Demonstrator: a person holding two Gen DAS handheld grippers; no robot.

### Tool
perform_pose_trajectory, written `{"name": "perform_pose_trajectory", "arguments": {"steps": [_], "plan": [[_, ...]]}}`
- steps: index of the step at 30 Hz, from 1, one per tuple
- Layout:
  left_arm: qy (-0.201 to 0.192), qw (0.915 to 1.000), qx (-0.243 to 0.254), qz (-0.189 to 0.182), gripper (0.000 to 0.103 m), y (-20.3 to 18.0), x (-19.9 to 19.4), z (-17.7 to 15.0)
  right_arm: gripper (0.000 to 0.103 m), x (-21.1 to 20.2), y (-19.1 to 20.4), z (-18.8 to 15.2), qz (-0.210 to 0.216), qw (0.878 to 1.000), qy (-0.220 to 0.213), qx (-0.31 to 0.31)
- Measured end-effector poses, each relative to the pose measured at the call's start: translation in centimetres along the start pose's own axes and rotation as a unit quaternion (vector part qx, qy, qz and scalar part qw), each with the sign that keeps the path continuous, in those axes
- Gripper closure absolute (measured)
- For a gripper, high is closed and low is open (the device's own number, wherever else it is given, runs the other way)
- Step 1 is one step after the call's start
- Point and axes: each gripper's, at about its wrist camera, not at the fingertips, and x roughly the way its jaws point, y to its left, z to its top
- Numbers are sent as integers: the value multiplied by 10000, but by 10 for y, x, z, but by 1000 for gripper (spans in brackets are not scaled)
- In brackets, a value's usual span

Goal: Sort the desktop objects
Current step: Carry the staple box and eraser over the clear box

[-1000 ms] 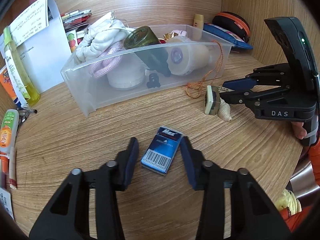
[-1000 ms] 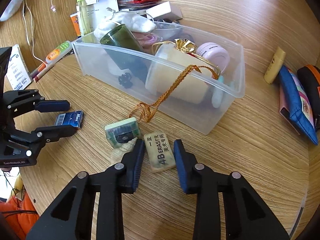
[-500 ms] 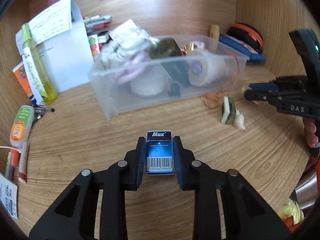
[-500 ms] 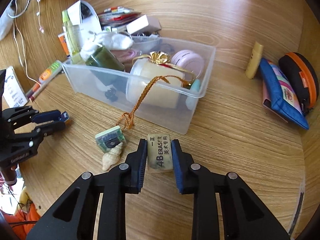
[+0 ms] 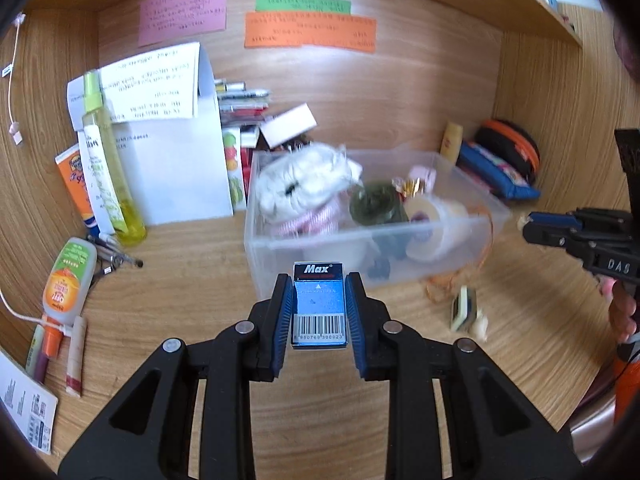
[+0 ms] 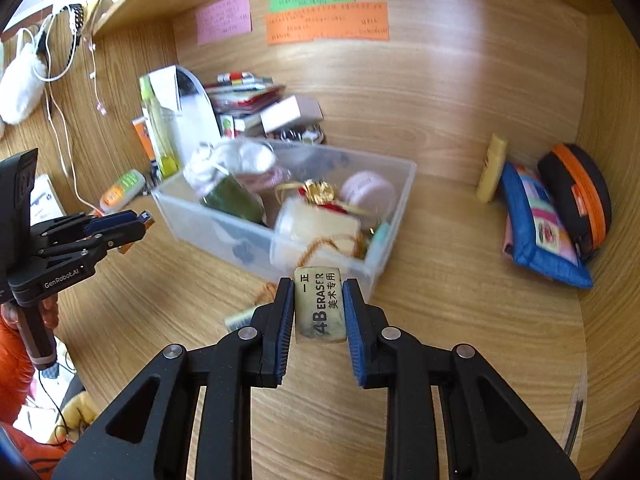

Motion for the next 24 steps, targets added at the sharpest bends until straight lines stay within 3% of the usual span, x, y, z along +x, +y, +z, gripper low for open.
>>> {"name": "perform_pose_trajectory", "arguments": {"steps": [15,24], "plan": [[-407,9988,-287,-7,77,15,18,42,81,34,16,57,224,9992,-190,253],[-525,9977,-428,-70,77,15,35,46,81,73,30,78,162,9991,-56,398]]}}
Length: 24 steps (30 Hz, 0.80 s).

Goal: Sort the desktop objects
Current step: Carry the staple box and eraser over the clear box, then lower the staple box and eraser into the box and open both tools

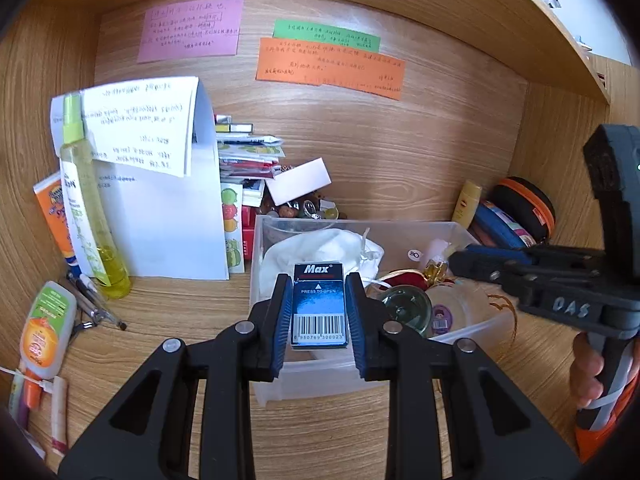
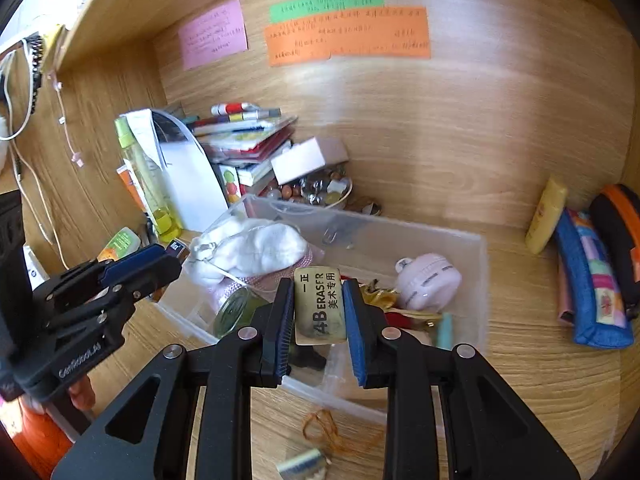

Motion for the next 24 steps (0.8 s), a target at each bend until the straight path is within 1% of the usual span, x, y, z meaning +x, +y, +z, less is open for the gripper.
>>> {"name": "perform_pose_trajectory", "arguments": {"steps": [1,5,9,17,24], "plan": [[15,10000,-13,1,77,1,2,-1,81,5,0,-1,30,10000,58,-16],[65,9999,-38,-78,77,4,8,-6,81,15,6,-8,-162,9996,131,-208],[266,9995,-90,-119,77,6,16,-10,81,14,4,-10,-174,9996,115,-187],[215,9997,-69,-1,77,6,14,-13,80,16,6,-12,-253,9994,137,-208],[273,9995,-134,-50,77,10,16,-15,80,13,4,-13,-318,9993,53,-201]]}}
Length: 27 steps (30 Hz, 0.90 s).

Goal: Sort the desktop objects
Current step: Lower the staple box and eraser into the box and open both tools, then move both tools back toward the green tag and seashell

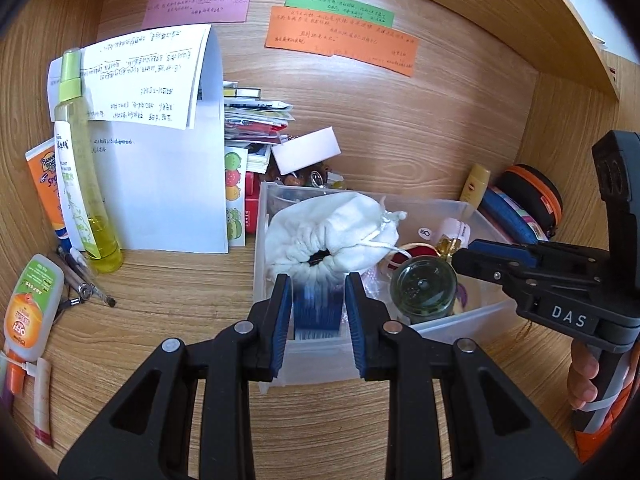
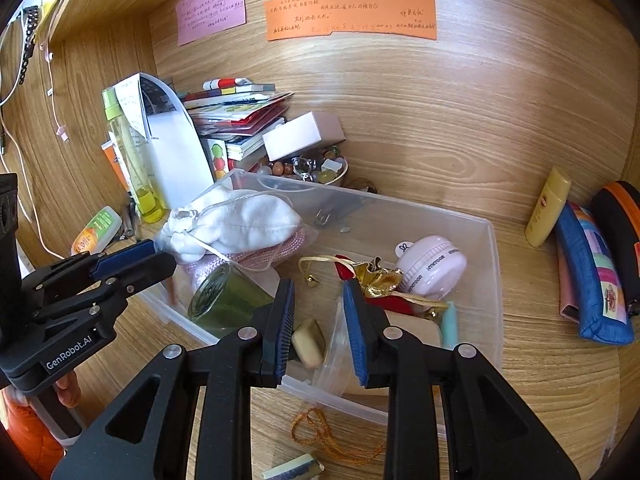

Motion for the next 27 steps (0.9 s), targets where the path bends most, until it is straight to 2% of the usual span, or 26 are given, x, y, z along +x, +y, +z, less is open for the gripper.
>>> {"name": "perform_pose_trajectory", "arguments": {"steps": [9,11,12,13,14,15,17,21,25,27], "plan": [[-62,10000,55,-8,75,-1,-3,-1,80,-2,-2,1,46,10000,-37,62],[-153,9998,51,83,74,-1,-5,-2,78,-4,-3,1,33,9999,-57,84],[-191,9997,59,109,74,-1,-6,-2,77,-4,-3,2,35,9999,-64,100],[-226,9996,62,138,73,-1,-7,-1,71,-5,-4,2,64,9999,-72,140],[-244,9996,60,146,70,-1,-8,-1,64,-6,-5,2,107,9997,-80,187],[-261,9995,72,152,65,-2,-8,-1,62,-7,-5,2,158,9996,-97,213],[-294,9993,118,182,59,-4,-9,-2,61,-11,-2,3,192,9995,-155,183],[-302,9988,282,278,59,-12,-9,-1,61,-19,0,3,166,9994,-267,115],[-240,9989,348,220,59,-18,-14,0,61,-30,-4,-2,132,9996,-258,16],[-275,9987,384,178,55,-21,-22,1,60,-39,-9,-8,27,9996,-280,-50]]}}
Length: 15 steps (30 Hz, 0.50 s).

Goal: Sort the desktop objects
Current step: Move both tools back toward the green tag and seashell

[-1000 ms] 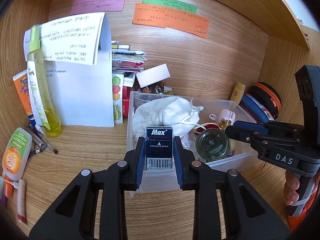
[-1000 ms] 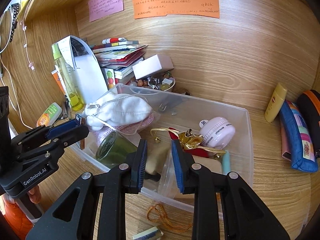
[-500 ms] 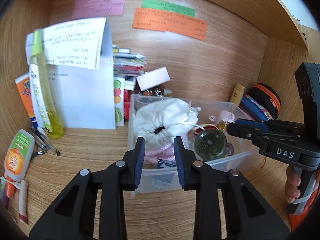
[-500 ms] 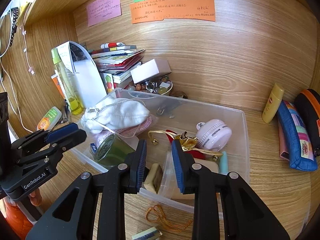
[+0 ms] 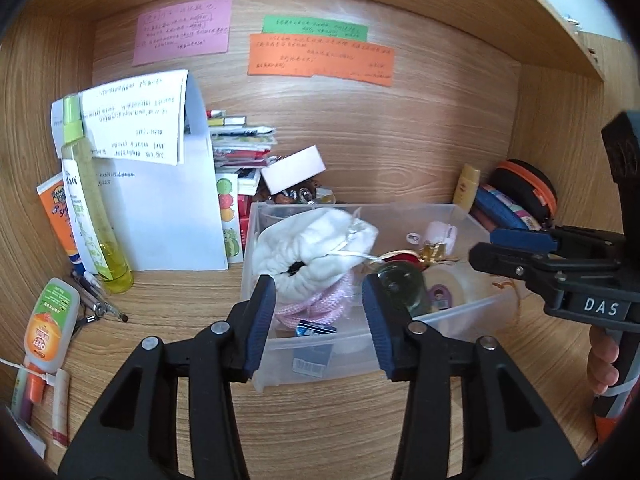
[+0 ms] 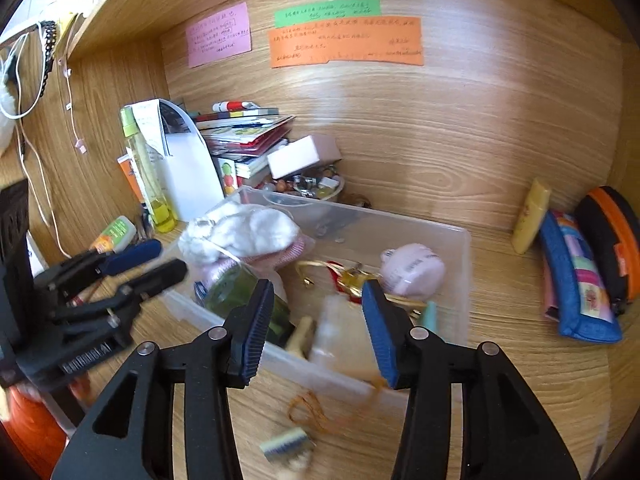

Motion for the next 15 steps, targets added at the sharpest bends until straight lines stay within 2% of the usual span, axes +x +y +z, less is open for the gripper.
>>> {"name": "perform_pose_trajectory", "arguments": {"steps": [3,4,7,10,15], "plan": [[-147,9999,57,-17,41,-5,-13,0,57,-11,-7,-10,-103,9999,25,-69],[-220,9997,112,-16,40,-9,-18,0,55,-15,-10,-14,-129,9999,45,-79],[-288,9992,288,-22,38,-19,-29,-3,54,-24,-18,-28,-226,9996,132,-131],[-197,9990,382,-105,38,-26,-33,-7,53,-30,-22,-43,-286,9990,242,-236],[191,9981,443,-375,38,-35,-30,-19,54,-35,-24,-68,-249,9973,535,-428]]}}
